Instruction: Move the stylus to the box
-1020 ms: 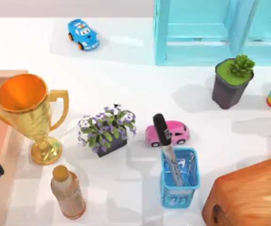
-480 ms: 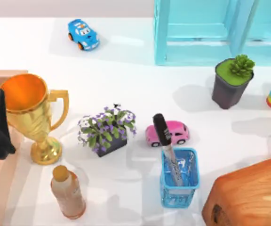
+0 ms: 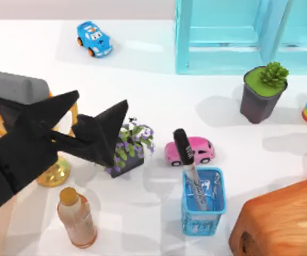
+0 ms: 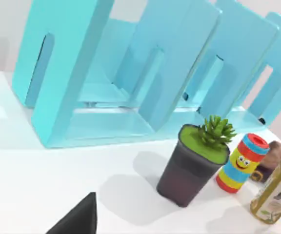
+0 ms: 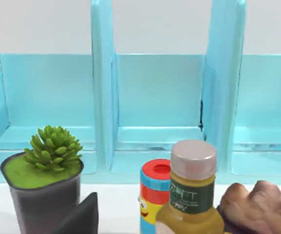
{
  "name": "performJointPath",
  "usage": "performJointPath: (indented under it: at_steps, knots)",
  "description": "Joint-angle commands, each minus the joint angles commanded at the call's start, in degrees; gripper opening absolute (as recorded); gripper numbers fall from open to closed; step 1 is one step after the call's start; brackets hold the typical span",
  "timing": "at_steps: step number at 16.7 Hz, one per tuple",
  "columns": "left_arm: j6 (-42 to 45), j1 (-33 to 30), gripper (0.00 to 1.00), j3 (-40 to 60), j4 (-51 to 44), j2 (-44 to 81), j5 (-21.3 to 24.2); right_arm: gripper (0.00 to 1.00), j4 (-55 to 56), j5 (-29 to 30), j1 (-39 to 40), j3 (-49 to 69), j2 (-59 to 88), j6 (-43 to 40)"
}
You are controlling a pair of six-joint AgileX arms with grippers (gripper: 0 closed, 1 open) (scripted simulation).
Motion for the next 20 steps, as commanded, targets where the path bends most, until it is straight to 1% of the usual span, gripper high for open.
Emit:
performJointPath:
  at_steps: [3, 6, 8, 14, 17, 20]
  knots:
    - [-5.57, -8.06, 1.0, 1.19, 0.12, 10.82, 1.73, 1.0, 0.0, 0.0, 0.0, 0.0, 0.0, 0.0]
    - [-9.37, -13.03, 1.0, 0.7, -1.69, 17.59, 2.41, 1.0, 0.0, 0.0, 0.0, 0.0, 0.0, 0.0]
    - [-10.48, -14.2, 1.0, 0.0, -2.84, 19.38, 2.41, 1.0, 0.0, 0.0, 0.0, 0.0, 0.0, 0.0]
    - [-10.57, -14.29, 1.0, 0.43, -2.56, 20.09, 2.26, 1.0, 0.0, 0.0, 0.0, 0.0, 0.0, 0.0]
    - [-10.99, -15.29, 1.0, 2.86, -0.15, 24.9, 1.67, 1.0, 0.0, 0.0, 0.0, 0.0, 0.0, 0.0]
    - [-11.4, -16.24, 1.0, 5.9, 4.44, 32.74, 0.9, 1.0, 0.0, 0.0, 0.0, 0.0, 0.0, 0.0]
